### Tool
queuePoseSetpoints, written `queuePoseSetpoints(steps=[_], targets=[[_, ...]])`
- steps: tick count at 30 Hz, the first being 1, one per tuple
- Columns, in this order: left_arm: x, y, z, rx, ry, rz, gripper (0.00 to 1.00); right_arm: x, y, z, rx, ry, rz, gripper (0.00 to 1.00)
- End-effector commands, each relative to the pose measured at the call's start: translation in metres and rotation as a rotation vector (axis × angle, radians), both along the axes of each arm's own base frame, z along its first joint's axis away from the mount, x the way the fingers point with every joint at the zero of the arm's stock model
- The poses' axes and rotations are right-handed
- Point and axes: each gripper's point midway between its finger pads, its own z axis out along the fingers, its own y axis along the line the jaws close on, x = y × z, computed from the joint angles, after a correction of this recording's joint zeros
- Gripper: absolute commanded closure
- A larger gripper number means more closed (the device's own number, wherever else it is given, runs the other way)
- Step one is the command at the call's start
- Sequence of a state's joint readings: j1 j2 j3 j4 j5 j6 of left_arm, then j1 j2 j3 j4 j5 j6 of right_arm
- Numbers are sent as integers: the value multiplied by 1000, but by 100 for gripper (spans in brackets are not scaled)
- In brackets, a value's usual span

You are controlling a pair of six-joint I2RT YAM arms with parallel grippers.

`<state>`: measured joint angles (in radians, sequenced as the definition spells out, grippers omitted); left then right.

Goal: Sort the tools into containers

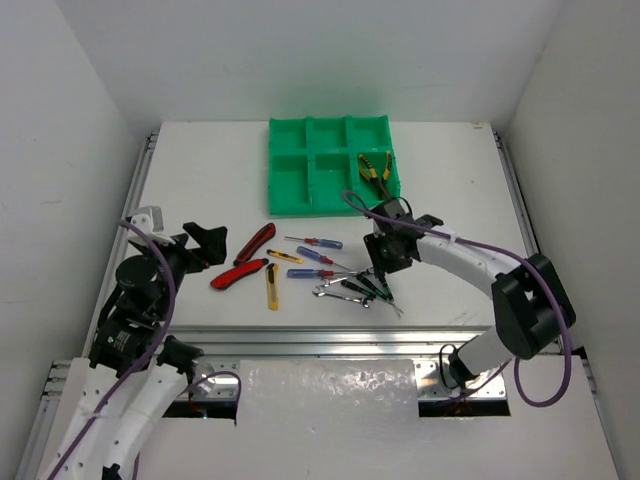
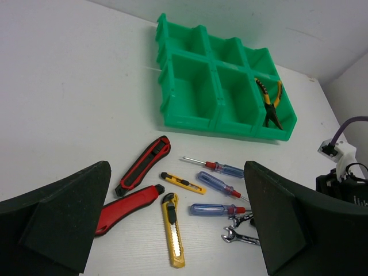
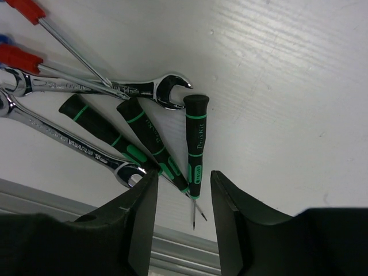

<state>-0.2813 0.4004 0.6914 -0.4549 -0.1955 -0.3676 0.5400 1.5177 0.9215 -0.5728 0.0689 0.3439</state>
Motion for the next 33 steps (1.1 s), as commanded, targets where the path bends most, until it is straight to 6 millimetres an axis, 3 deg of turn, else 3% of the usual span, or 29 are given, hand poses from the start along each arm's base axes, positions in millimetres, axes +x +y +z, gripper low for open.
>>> queuePoseSetpoints(steps=[1,11,17,20,24,27,33], targets=[[3,-2,7,0,-25,-6,0,-1,9,-7,45,16,3,58],[5,-3,4,4,-14,-11,0,3,-3,-46,-57,73,-11,65],[5,-4,3,4,-11,-15,0,5,-13,-60,-83,90,-41,72],[6,-5,4,3,-12,-20,0,5,-16,-61,-87,93,-41,80],[5,-5,4,4,-15,-20,0,11,-15,-47,-82,55,-50,88],[6,-5,3,5,-10,-20,0,21,-16,-26,-84,-4,-62,91],[5,-5,5,3,-16,-21,0,52,-10,34,-57,-157,-66,93]])
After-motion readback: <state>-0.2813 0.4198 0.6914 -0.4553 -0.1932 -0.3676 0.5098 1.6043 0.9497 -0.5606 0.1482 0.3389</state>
